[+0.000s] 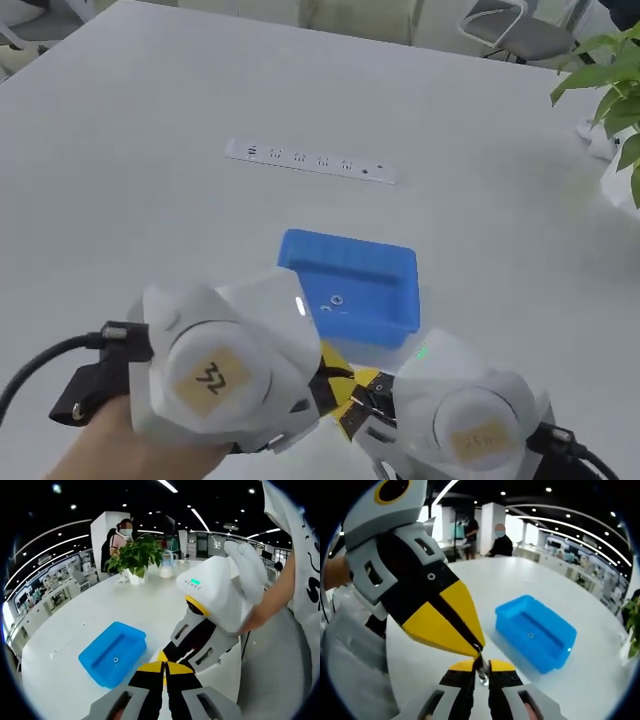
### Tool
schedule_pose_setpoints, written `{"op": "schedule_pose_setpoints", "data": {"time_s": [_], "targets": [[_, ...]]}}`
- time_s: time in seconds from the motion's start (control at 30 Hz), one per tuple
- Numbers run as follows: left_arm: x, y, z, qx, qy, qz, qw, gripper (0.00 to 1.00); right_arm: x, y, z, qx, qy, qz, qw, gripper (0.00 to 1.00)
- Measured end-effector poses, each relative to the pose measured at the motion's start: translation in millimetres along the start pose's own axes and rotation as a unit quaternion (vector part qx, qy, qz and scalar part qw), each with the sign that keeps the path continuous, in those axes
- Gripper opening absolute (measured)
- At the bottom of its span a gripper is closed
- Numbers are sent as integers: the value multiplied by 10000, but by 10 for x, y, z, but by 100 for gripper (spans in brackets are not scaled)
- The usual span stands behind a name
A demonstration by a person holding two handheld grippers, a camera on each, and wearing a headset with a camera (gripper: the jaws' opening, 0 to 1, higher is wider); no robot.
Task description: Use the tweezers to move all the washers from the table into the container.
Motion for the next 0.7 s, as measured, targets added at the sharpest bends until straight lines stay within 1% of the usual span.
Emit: {"op": "schedule_pose_setpoints", "data": {"time_s": [0.07, 0.13, 0.2, 0.4, 0.5, 0.6, 0.7], "targets": [[0, -2, -6, 19, 0, 12, 10000, 0, 5, -3, 11, -16, 11, 18, 10000, 6], [3, -3, -13, 29, 6, 8, 10000, 0, 19, -5, 20, -4, 43, -33, 10000, 6], [9, -6, -17, 37, -12, 0, 10000, 0, 22, -6, 20, -17, 100, -29, 9999, 6], [14, -11, -13, 54, -99, -2, 9999, 0, 25, -8, 28, -19, 96, -26, 9999, 6], [6, -23, -23, 46, -87, -25, 9999, 0, 13, -22, 28, -6, 104, -51, 9999, 6], [7, -24, -34, 56, -75, 0, 10000, 0, 10, -26, 31, -14, 87, -13, 10000, 6], [8, -25, -43, 35, -49, -1, 10000, 0, 13, -33, 28, 4, 270, -26, 9996, 5]]}}
Point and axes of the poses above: the centre of the closed fingertips' face, and the gripper's own axes: y roughly backward along the fingers, z roughly to its right, x roughly out of its top, the point moved 10 cm from there along y, roughly backward along the fingers, and after that the axes turned 13 degrees about y, right-handed, at the moved point
